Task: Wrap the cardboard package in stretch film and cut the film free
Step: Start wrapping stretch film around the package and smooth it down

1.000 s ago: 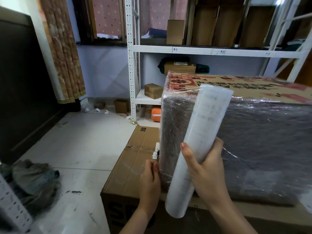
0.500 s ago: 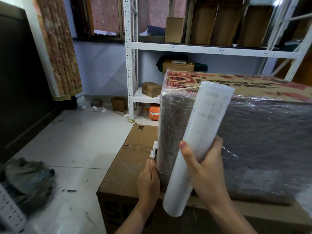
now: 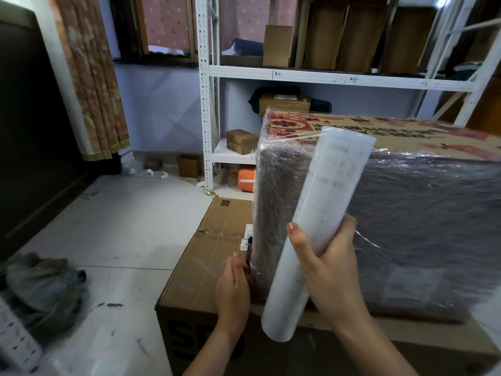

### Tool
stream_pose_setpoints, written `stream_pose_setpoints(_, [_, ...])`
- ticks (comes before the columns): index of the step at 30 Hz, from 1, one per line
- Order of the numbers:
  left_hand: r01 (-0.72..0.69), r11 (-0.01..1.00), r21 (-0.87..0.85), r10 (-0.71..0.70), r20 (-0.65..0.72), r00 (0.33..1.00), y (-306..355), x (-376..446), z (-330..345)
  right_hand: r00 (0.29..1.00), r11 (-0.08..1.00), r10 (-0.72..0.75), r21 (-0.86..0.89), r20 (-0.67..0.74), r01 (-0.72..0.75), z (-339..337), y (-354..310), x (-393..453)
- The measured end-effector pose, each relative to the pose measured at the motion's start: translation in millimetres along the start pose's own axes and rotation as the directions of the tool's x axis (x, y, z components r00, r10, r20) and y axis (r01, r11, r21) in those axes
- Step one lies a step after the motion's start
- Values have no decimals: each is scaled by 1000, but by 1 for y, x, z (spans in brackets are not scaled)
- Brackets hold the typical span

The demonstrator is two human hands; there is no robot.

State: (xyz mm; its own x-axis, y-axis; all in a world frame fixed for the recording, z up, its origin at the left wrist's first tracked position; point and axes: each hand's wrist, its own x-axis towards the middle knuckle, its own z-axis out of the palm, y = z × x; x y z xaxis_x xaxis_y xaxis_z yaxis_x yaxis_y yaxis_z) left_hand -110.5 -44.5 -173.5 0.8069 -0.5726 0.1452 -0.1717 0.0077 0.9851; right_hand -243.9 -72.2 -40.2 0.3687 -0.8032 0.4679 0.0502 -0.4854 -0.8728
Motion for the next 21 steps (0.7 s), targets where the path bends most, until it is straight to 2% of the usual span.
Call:
stream_pose_setpoints(2, [118, 986, -119, -102, 131, 986, 0, 0, -10, 1000, 1000, 2, -12, 5, -2, 0, 1, 0])
stream_pose_setpoints(4, [196, 972, -127, -157, 270, 950, 3, 0, -22, 1000, 1000, 1, -22, 4, -1, -1, 2, 0])
stream_pose_setpoints(7, [123, 992, 21, -121, 403, 907, 7, -1, -35, 1000, 1000, 6, -24, 0, -6, 0, 2, 0])
stream_pose_setpoints(9, [46, 989, 143, -100, 399, 911, 11, -2, -39, 1000, 1000, 1, -27, -4, -1, 0, 1, 0])
stream_pose_setpoints(13, [21, 950, 312, -146, 384, 912, 13, -2, -44, 1000, 999, 0, -33, 2, 0, -2, 1, 0])
stream_pose_setpoints(15, [-41, 916, 400, -130, 392, 911, 12, -2, -41, 1000, 999, -1, -33, 4, 1, -2, 0, 0])
stream_pose_setpoints(18, [-124, 885, 449, -41, 341, 939, 13, -1, -35, 1000, 1000, 7, -29, 15, -7, -2, -1, 0])
stream_pose_setpoints(21, [-147, 858, 492, -2, 289, 957, 16, 6, -36, 1000, 999, 22, -32, 16, -21, -3, -1, 0])
